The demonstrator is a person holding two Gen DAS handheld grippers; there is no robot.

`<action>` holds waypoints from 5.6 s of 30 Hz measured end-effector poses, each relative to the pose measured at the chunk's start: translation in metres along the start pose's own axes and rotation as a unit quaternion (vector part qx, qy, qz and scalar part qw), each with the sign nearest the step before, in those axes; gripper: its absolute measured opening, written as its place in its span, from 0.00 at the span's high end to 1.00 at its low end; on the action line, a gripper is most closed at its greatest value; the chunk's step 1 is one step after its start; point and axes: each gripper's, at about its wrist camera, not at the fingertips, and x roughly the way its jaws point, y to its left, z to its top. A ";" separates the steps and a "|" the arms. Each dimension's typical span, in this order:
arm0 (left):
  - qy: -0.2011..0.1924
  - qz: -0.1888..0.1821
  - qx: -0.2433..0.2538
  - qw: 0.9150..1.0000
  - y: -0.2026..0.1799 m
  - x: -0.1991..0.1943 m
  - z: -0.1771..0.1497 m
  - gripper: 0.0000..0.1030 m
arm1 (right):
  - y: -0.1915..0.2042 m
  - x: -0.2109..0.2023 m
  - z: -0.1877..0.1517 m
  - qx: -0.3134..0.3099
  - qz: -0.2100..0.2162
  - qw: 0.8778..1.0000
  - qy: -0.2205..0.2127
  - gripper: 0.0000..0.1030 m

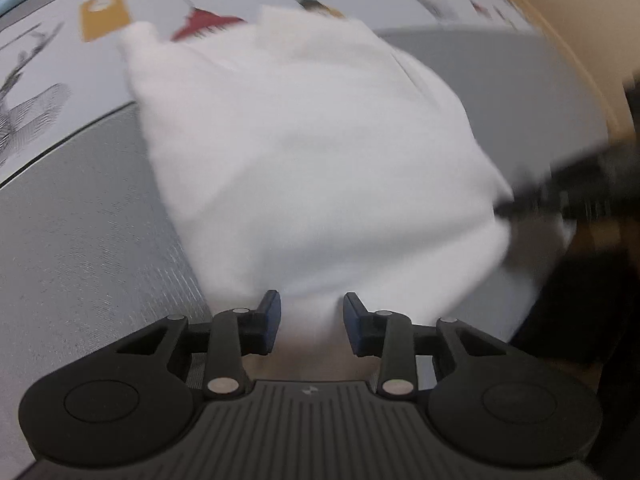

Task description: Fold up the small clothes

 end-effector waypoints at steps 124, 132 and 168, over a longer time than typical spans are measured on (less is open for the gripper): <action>-0.293 0.239 -0.144 0.915 -0.030 -0.171 -0.072 0.00 | 0.091 -0.102 -0.011 -0.014 -0.136 0.931 -0.338 0.47; -0.309 0.225 -0.177 0.907 -0.075 -0.188 -0.115 0.00 | 0.119 -0.129 -0.069 -0.034 -0.101 0.923 -0.371 0.31; -0.290 0.215 -0.202 0.910 -0.068 -0.119 -0.130 0.00 | 0.166 -0.062 -0.081 -0.082 -0.106 0.945 -0.297 0.29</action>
